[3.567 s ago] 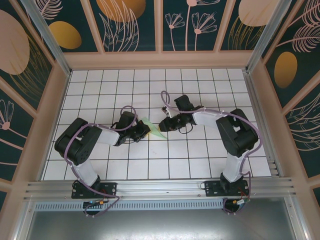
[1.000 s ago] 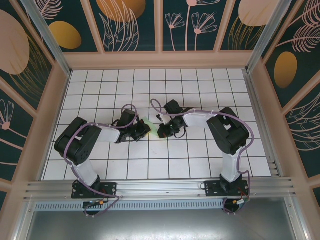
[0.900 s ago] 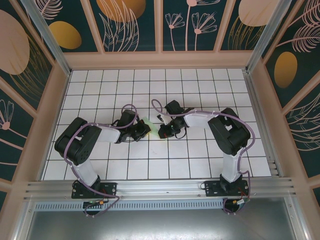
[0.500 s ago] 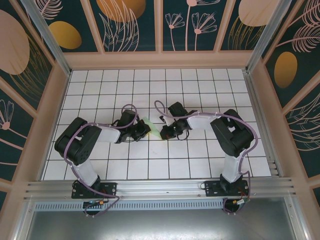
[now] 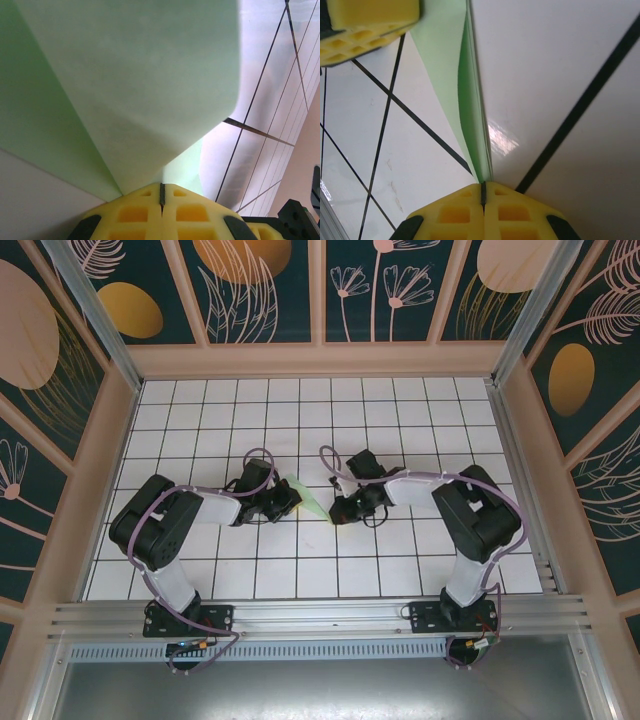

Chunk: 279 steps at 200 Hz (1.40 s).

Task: Fold a paper plane with a square sheet of paper (pick it up from the middle)
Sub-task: Fold the wing for the fifth time at the center of the table.

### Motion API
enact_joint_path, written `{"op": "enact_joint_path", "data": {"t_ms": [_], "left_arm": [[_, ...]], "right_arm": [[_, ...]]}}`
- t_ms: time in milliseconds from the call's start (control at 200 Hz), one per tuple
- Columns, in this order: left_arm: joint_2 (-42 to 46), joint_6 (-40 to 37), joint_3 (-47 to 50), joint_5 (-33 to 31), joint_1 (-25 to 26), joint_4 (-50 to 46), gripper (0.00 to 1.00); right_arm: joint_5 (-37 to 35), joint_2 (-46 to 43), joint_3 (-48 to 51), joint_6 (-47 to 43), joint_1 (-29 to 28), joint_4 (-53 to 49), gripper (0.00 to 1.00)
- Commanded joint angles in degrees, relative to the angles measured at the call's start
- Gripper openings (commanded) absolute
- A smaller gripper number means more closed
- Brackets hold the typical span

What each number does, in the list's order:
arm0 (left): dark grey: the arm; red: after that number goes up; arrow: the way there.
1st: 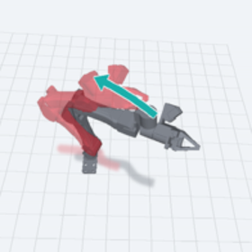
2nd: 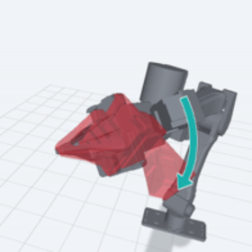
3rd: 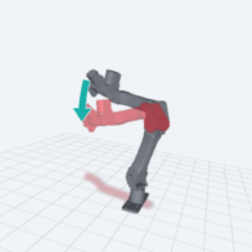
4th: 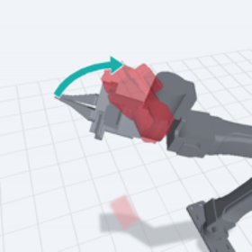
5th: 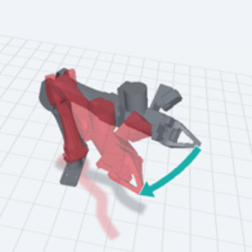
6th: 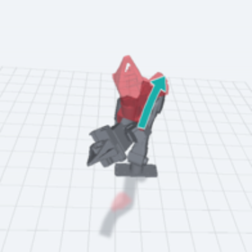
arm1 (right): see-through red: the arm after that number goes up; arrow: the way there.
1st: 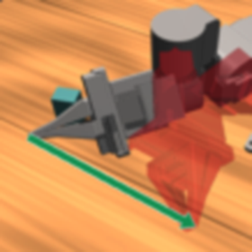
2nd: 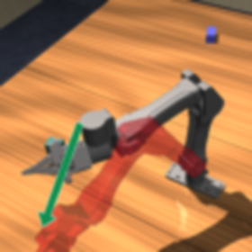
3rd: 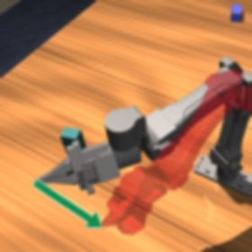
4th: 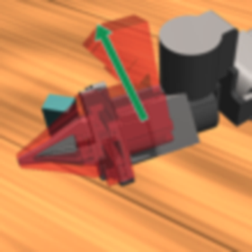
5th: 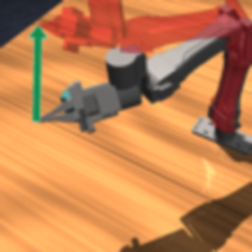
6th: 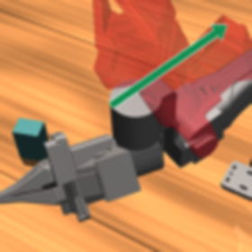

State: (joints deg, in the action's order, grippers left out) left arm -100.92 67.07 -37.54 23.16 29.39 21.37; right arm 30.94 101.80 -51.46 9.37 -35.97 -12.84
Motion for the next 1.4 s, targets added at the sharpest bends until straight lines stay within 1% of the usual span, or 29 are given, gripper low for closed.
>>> {"op": "enact_joint_path", "data": {"t_ms": [0, 120, 215, 435, 656, 856, 971, 1101, 1156, 1291, 1391], "left_arm": [[-3.28, -1.75, 1.05, -8.84, -0.73, -8.60, 0.03], [-3.05, -2.03, 0.55, -8.10, -0.72, -8.14, 0.03], [-2.92, -2.08, 0.54, -7.43, -0.67, -7.59, 0.03], [-2.49, -2.53, 0.02, -6.88, -0.65, -7.40, 0.03], [-2.40, -2.90, -0.56, -6.46, -0.68, -7.57, 0.04], [-1.58, -4.11, -1.04, -6.11, -0.64, -7.57, 0.04], [-0.46, -5.72, -1.04, -4.94, -0.65, -5.20, 0.07], [2.39, -6.90, -0.64, -3.74, -0.65, -2.28, 0.12], [5.49, -6.96, -0.09, -3.82, -0.68, -1.26, 0.14], [8.82, -6.39, 1.58, -3.90, -0.41, 1.43, 0.15], [9.22, -6.83, 1.06, -4.84, 0.83, 1.28, 0.15]], "right_arm": [[-2.81, -2.23, 1.79, 0.77, 0.48, -8.74, 0.02], [-1.50, -5.34, -0.98, 0.76, 0.20, -6.85, 0.02], [0.53, -5.48, -3.42, 0.98, -0.55, -4.76, 0.02], [3.01, 0.94, -9.22, 2.54, -2.66, -0.58, 0.02], [2.92, 7.44, -13.41, 1.53, -3.10, -1.51, 0.02], [2.41, 9.39, -12.34, 2.24, -1.60, -0.64, 0.01], [2.67, 10.82, -11.69, 2.02, -1.30, -0.91, 0.01], [2.38, 12.04, -10.92, 2.10, -1.30, -0.80, 0.01], [2.63, 12.17, -10.64, 2.18, -1.27, -0.61, 0.01], [2.38, 12.29, -10.51, 2.26, -1.23, -0.79, 0.01], [2.49, 12.48, -10.67, 2.56, -1.28, -0.92, 0.01]]}}
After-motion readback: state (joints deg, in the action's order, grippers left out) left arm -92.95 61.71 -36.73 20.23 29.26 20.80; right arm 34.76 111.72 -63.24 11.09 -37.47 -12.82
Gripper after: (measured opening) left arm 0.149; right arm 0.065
